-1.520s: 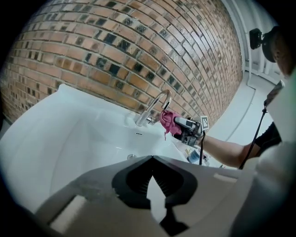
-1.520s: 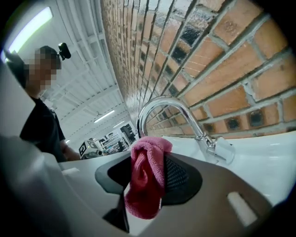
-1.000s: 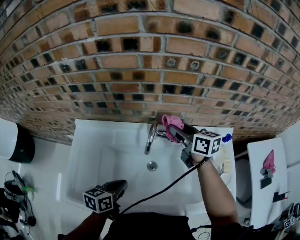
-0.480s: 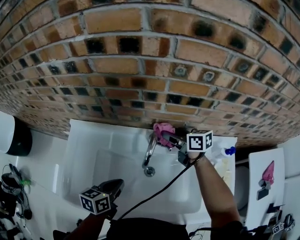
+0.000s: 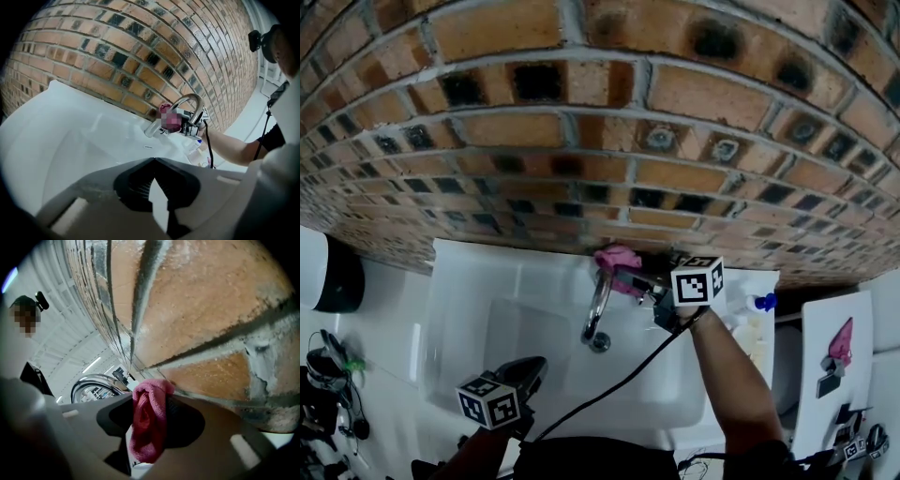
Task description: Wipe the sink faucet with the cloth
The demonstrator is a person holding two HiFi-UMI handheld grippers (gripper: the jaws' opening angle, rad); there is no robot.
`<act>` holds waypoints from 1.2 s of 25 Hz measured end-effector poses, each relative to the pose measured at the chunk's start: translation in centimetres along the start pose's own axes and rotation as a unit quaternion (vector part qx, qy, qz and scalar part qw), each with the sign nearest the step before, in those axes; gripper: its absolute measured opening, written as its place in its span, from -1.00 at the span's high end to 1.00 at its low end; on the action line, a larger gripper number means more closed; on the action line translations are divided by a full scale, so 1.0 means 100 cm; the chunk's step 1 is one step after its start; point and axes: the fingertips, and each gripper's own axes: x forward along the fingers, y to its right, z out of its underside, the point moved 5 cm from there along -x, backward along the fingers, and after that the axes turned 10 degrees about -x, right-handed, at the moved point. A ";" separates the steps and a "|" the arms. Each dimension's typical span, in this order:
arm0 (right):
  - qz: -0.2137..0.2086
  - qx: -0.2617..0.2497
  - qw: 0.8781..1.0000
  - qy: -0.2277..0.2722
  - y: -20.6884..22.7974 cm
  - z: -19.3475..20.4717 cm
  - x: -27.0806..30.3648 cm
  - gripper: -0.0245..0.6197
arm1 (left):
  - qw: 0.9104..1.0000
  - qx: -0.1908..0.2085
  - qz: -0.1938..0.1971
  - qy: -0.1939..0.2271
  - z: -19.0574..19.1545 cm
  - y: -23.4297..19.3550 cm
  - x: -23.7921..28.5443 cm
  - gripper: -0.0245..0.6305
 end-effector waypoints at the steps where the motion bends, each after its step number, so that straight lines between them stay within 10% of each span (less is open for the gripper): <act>1: -0.002 -0.004 1.000 0.003 -0.003 -0.003 -0.001 0.39 | 1.000 0.000 0.002 -0.001 0.000 0.000 0.000 0.91; 19: 0.057 -0.184 0.980 -0.047 -0.084 -0.061 -0.024 0.40 | 0.998 0.017 0.060 0.018 0.032 0.020 -0.039 0.91; 30: 0.123 -0.322 0.926 -0.151 -0.142 -0.074 -0.004 0.40 | 0.995 0.023 0.094 0.038 0.048 0.007 -0.073 0.91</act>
